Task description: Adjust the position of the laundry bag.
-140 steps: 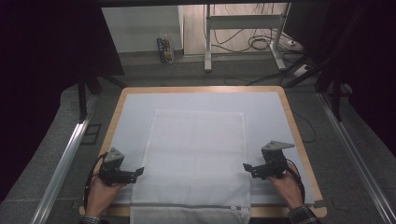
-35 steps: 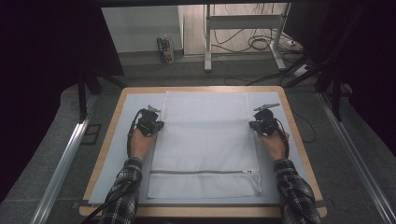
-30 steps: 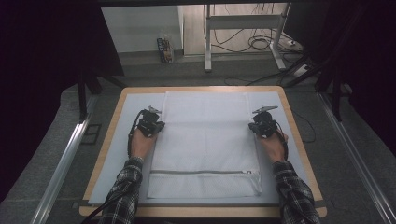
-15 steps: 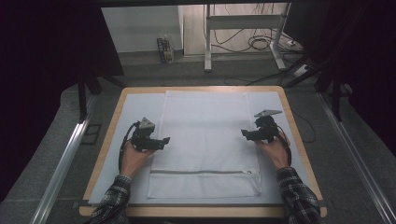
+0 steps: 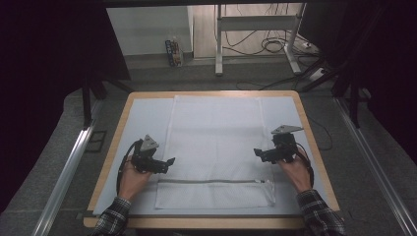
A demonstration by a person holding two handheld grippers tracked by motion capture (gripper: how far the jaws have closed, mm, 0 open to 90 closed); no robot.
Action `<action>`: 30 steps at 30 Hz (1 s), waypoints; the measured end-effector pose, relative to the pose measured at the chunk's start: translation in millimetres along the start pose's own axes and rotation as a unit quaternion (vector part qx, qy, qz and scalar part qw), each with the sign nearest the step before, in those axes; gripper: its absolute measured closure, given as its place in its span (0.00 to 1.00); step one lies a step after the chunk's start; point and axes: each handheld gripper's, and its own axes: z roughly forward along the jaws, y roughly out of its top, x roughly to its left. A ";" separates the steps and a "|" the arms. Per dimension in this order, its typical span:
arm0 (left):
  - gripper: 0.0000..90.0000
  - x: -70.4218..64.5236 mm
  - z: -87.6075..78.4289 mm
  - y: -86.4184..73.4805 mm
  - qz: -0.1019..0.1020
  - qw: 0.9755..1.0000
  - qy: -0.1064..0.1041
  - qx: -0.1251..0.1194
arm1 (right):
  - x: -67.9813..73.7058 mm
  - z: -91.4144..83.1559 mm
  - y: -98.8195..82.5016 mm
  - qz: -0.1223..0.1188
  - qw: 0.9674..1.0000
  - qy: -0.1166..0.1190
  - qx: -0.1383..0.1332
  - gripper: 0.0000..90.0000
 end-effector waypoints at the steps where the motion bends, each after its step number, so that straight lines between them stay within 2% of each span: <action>1: 0.01 -1.9 -2.0 -1.3 0.000 1.000 0.000 -0.002 | 2.1 -2.7 -2.2 0.004 1.000 0.008 0.000 0.00; 4: 0.00 -8.0 -11.7 -6.6 0.003 1.000 0.005 -0.004 | 7.8 -8.2 -7.0 0.010 1.000 0.015 0.004 0.00; 7: 0.00 -10.5 -19.6 -12.9 -0.012 1.000 -0.004 -0.011 | 14.8 -13.1 -11.5 0.006 1.000 0.016 0.007 0.00; 12: 0.00 -14.3 -29.3 -24.8 -0.027 1.000 -0.006 -0.015 | 27.4 -21.3 -18.7 0.002 1.000 0.022 0.002 0.00; 18: 0.00 -22.6 -40.0 -31.8 -0.018 1.000 0.005 -0.020 | 41.7 -30.8 -28.0 -0.007 0.999 0.036 0.000 0.00; 22: 0.01 -25.0 -42.7 -35.5 -0.017 1.000 0.007 -0.014 | 49.9 -36.7 -35.0 -0.017 0.999 0.040 0.003 0.00; 26: 0.01 -24.6 -42.2 -36.3 -0.018 1.000 0.007 -0.011 | 54.6 -40.4 -42.2 -0.030 0.999 0.038 0.013 0.00; 30: 0.01 -26.4 -41.1 -35.8 -0.011 1.000 0.007 -0.009 | 55.5 -42.4 -46.7 -0.031 0.999 0.040 0.017 0.00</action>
